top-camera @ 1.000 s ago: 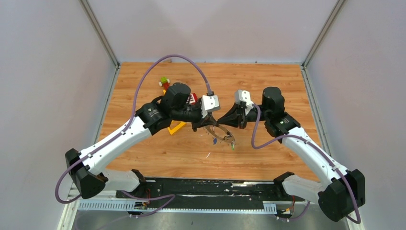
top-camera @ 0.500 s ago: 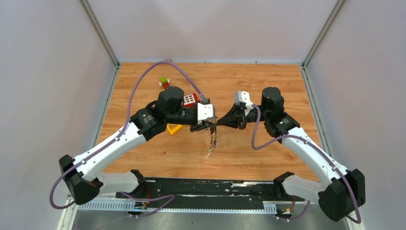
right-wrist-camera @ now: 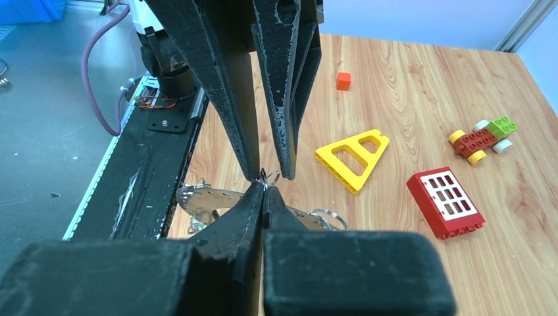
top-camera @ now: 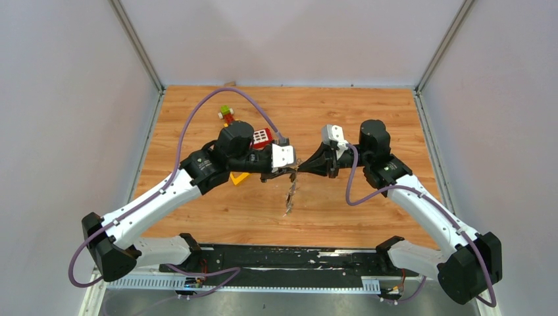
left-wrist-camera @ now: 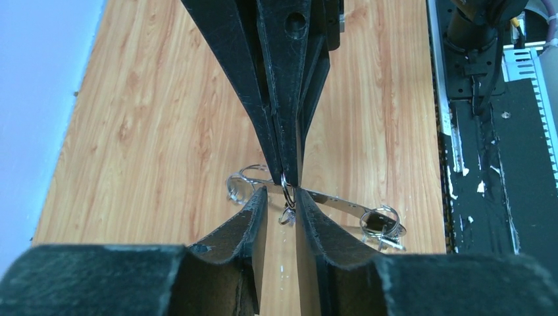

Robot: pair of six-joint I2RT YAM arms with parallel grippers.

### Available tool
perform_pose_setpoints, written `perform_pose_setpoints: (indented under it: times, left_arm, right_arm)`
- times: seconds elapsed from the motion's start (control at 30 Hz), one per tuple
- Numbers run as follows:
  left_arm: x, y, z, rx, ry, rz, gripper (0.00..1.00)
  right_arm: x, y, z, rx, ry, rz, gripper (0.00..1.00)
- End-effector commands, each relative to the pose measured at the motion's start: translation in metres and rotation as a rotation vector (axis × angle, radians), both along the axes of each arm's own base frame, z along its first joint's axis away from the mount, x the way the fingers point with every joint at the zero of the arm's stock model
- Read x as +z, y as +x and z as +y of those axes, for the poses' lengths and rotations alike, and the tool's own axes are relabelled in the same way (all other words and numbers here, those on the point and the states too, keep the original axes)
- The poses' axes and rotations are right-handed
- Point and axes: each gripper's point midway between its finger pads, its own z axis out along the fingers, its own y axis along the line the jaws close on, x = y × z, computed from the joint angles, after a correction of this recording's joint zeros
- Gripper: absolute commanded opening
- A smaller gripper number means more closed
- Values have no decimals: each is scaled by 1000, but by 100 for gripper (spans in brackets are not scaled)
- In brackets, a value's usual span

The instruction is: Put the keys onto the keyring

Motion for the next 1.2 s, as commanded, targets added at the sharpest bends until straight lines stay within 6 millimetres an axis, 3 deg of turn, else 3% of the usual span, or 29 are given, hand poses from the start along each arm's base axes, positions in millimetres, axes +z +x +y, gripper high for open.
perform_pose_setpoints:
  times: [0.0, 0.47, 1.17]
  left_arm:
    - [4, -2, 1, -12, -8, -25, 28]
    - [-12, -6, -2, -28, 33, 55, 30]
    - [1, -6, -5, -30, -3, 55, 17]
  right_arm:
    - [17, -5, 0, 22, 30, -62, 0]
    - [17, -4, 0, 21, 30, -69, 0]
    - [15, -3, 0, 20, 27, -65, 0]
